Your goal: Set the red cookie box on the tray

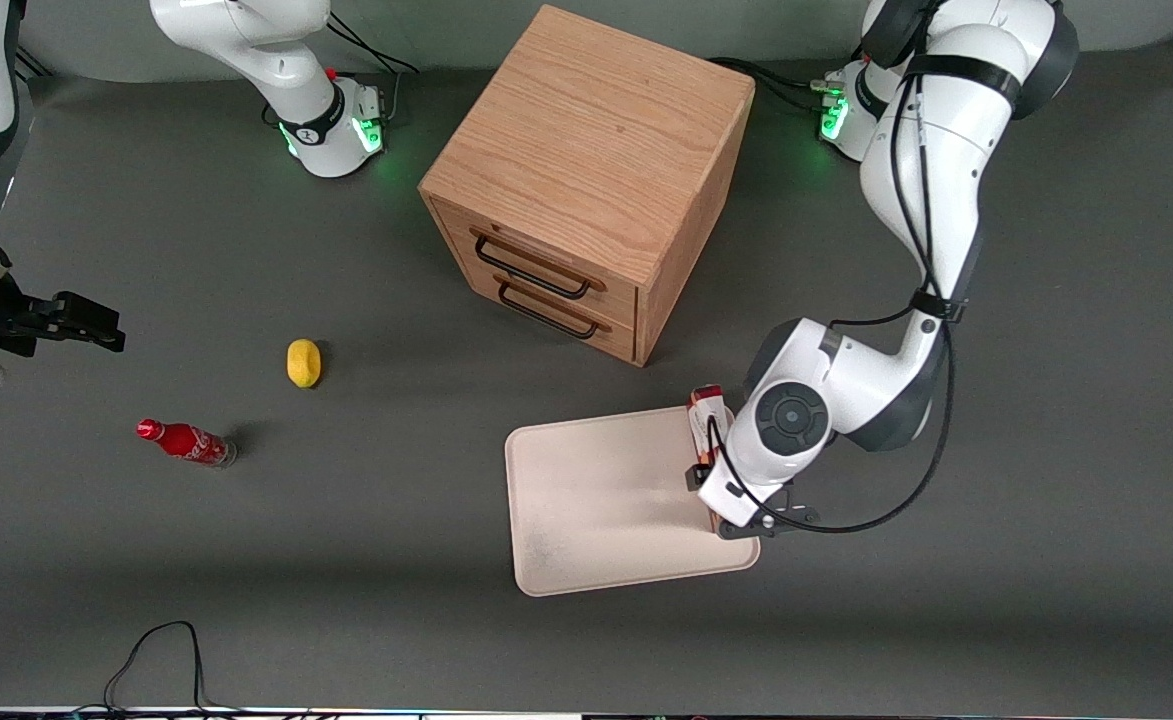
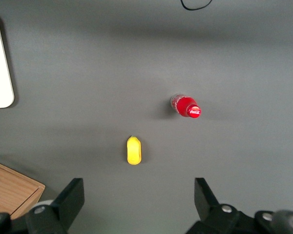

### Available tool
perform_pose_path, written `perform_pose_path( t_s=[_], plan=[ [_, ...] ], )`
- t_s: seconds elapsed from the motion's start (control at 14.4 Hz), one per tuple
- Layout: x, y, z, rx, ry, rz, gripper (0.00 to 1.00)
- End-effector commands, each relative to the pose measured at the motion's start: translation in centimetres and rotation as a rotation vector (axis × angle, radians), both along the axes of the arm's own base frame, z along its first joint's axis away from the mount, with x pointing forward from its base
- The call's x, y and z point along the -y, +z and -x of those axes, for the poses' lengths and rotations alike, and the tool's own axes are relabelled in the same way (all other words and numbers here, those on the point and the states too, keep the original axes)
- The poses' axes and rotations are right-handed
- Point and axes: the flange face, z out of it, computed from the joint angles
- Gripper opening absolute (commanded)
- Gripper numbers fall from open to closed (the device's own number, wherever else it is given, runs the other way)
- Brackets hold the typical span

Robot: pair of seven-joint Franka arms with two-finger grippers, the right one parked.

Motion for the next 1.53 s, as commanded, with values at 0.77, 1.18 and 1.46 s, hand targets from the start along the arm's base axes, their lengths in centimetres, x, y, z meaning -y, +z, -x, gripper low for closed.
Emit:
perform_pose_path(
  t_s=[0.77,1.18,1.46],
  plan=[
    [-27.4,24.4,0.8,-0.038,-0.119,-0.063,1.0],
    [-27.3,29.6,4.9,-0.106,-0.095,-0.085,1.0],
    [-27.6,26.0,6.6,-0.138,-0.097,-0.106,1.0]
  ],
)
